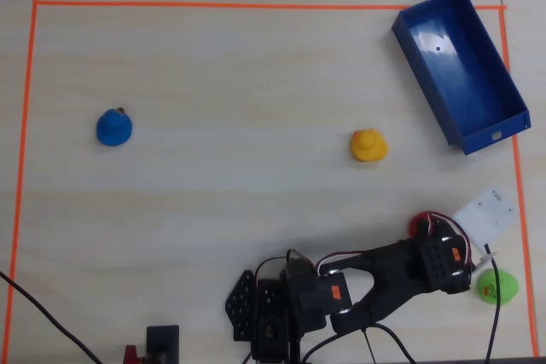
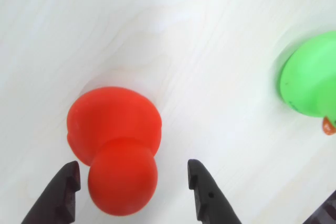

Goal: Grasp red duck and put it into box.

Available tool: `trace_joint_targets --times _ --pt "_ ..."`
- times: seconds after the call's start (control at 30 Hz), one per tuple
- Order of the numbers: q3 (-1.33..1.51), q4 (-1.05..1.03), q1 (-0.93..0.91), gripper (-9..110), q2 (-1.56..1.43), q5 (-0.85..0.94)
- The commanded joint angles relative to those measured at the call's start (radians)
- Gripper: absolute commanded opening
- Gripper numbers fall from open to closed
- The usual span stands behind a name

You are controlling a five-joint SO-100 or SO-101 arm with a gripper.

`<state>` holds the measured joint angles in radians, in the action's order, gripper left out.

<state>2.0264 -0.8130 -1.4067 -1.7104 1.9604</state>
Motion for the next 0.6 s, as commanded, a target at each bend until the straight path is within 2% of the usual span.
trace_joint_targets --times 0.0,0.57 --pt "-0.003 0.0 -0.011 28 -0.048 0.009" --pt "0.025 0.058 0.005 27 -0.023 0.015"
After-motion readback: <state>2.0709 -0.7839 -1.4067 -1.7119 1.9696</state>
